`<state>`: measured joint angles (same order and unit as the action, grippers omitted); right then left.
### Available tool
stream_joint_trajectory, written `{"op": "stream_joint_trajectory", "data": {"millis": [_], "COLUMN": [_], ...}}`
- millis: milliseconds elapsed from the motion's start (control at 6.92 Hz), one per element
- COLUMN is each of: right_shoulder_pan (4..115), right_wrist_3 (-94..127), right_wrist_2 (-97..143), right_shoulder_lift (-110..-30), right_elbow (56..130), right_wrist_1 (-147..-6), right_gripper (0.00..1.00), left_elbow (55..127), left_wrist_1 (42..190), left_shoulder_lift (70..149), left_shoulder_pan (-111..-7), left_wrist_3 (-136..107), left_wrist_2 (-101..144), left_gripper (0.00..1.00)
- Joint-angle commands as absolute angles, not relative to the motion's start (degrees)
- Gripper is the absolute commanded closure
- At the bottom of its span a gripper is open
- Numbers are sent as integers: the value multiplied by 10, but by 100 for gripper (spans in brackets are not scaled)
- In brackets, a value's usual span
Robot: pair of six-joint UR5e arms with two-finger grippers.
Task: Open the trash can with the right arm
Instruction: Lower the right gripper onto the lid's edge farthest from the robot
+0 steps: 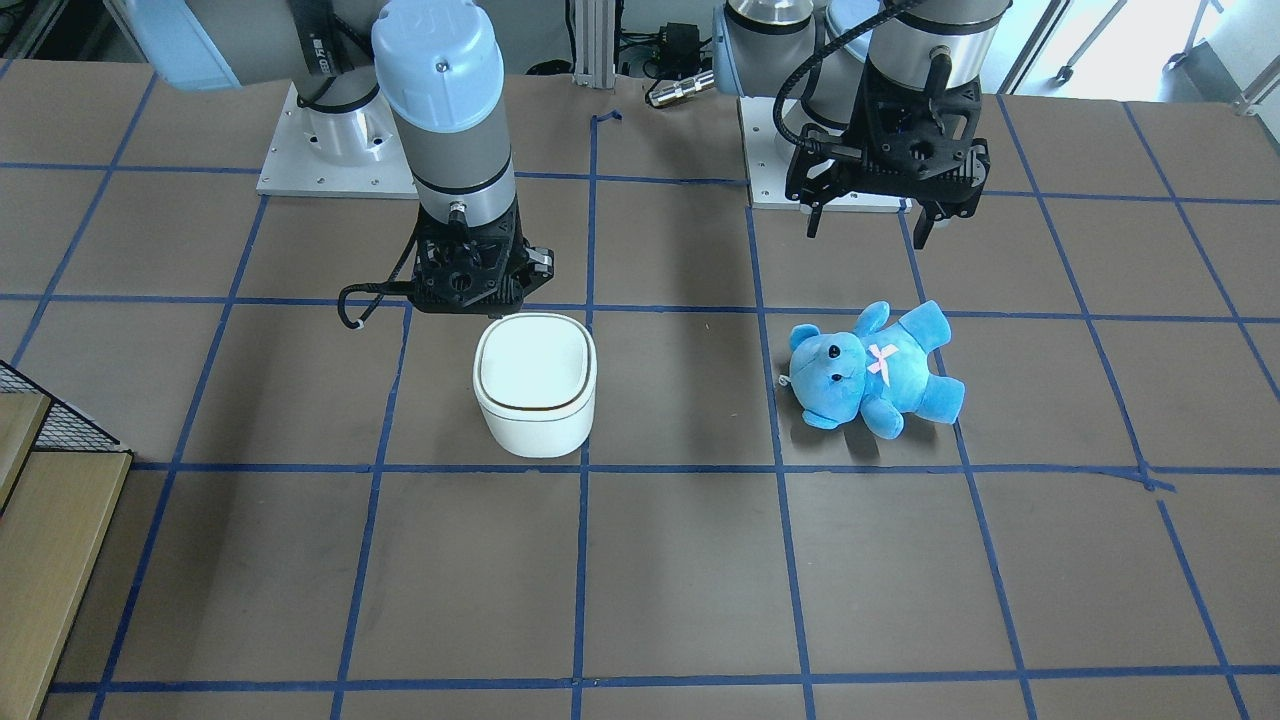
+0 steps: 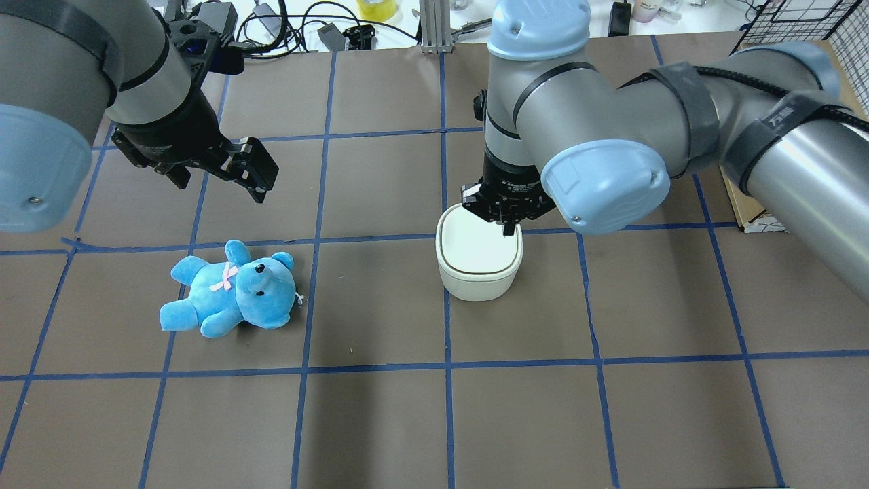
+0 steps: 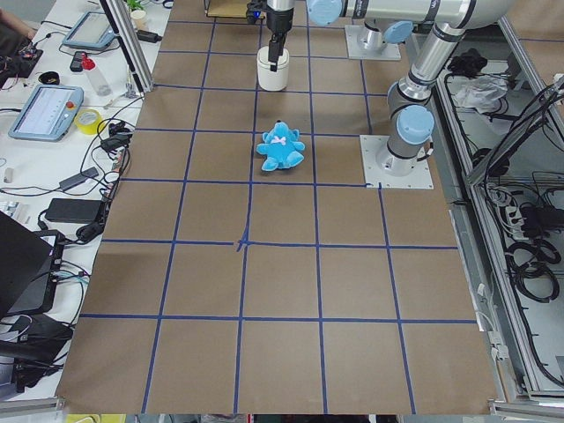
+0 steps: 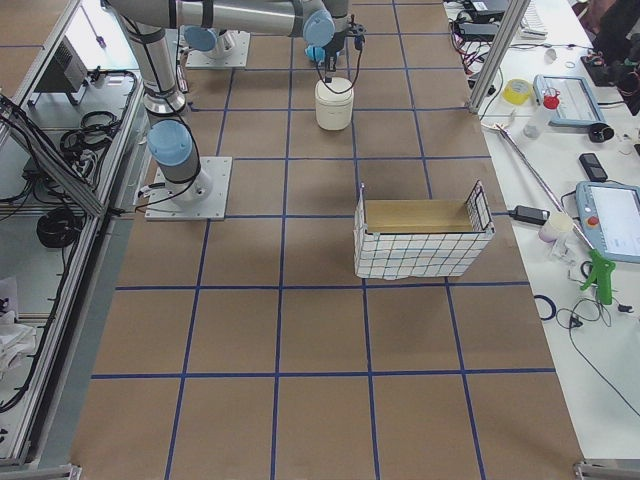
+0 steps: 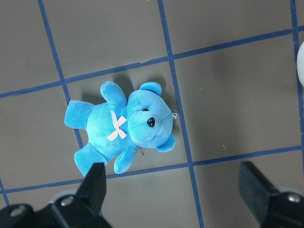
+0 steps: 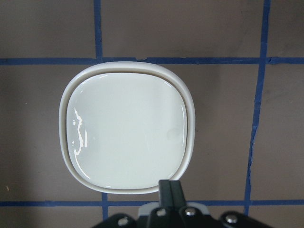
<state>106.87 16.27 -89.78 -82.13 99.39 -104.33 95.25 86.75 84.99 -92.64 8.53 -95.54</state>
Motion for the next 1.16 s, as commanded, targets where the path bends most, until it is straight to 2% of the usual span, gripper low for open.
{"op": "stream_joint_trajectory", "data": {"millis": [0, 1011], "right_shoulder_pan": [1069, 1069], "right_wrist_3": [163, 160], "right_wrist_2": [-901, -908], "right_shoulder_lift": [-806, -797], "right_elbow": [1011, 1052], "right_wrist_1": [-1077, -1126], "right_gripper": [100, 100], "left_elbow": [953, 953], "left_wrist_1": [867, 867], "left_shoulder_lift": [850, 850], "left_shoulder_pan": [-926, -926], "left_wrist_3": [85, 85], "left_wrist_2": [-955, -955], "left_gripper": [0, 0]}}
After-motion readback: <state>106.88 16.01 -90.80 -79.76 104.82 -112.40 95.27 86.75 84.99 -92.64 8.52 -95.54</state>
